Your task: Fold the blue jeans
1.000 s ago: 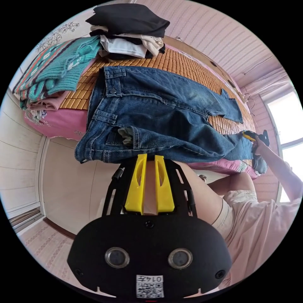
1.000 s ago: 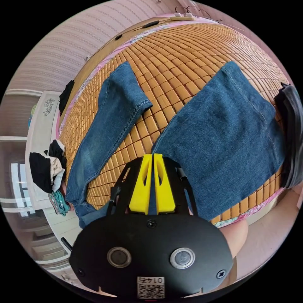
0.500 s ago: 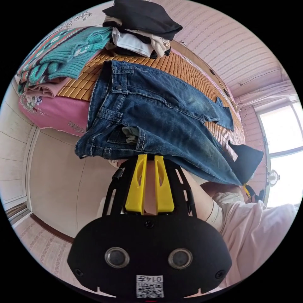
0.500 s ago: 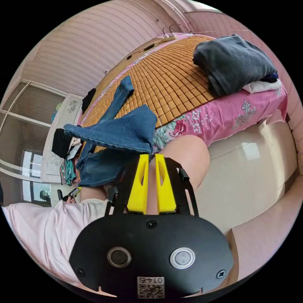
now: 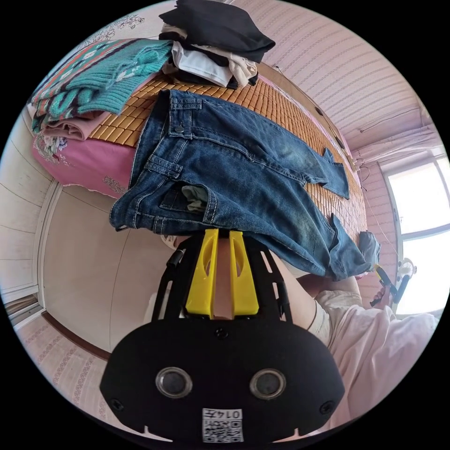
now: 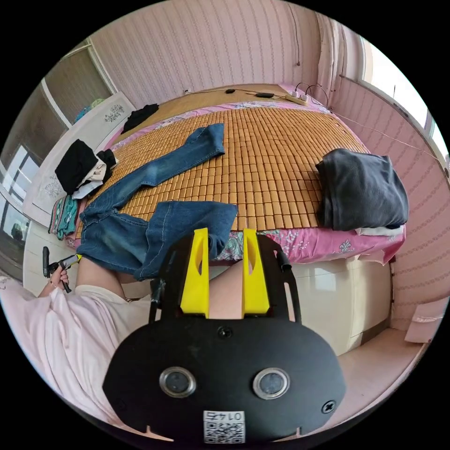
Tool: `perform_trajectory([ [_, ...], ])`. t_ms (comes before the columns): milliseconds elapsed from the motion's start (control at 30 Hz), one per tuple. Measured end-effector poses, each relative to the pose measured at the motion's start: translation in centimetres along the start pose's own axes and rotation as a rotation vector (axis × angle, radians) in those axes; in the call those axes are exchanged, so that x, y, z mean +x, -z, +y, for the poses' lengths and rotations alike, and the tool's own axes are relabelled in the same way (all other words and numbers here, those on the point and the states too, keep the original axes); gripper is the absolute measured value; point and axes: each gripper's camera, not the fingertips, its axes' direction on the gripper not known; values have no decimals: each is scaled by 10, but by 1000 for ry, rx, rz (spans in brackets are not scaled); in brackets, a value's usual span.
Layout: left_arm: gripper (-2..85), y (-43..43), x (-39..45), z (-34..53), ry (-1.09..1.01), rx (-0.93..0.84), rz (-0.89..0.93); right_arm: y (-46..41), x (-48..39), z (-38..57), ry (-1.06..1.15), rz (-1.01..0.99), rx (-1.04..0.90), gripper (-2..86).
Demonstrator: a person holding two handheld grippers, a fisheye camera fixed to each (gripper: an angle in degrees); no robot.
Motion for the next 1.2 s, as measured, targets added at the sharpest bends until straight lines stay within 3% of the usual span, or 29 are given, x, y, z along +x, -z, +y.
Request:
perform_trajectory([
  [100, 46, 0, 0, 0, -7, 2, -7, 11, -27, -6, 81, 61, 63, 74],
  [200, 46, 2, 2, 1, -24, -2, -36, -37, -92, -28, 289, -51, -66, 65],
  [300, 46, 3, 4, 4, -44, -2, -64, -105, -174, -43, 493, -162, -245, 129],
  [400, 45, 4, -1, 7, -37, 9, -63, -174, -229, -49, 586, -69, -403, 169],
  [467, 42, 6, -6, 9, -25, 13, -54, -188, -246, -44, 679, 88, -358, 149],
  [533, 32, 6, -9, 11, -18, 17, -51, -184, -243, -45, 690, 53, -378, 117],
  [633, -2, 6, -10, 13, -47, 24, -52, -144, -208, -55, 594, -30, -291, 32],
  [767, -8, 8, -12, 12, -72, 16, -86, -43, -111, -73, 325, -97, -51, 20],
  [867, -6, 15, -21, 13, -37, 35, -72, 27, -25, -62, 103, -39, 115, 18],
  [967, 11, 37, -46, 23, 76, 139, -30, 56, 37, -40, -70, 97, 121, 17],
  [1100, 82, 63, -104, 44, 330, 302, -27, 60, 64, -17, -158, 120, 88, 16],
  [1200, 133, 36, -151, 44, 515, 237, 72, 54, 60, -8, -170, 131, 92, 16],
])
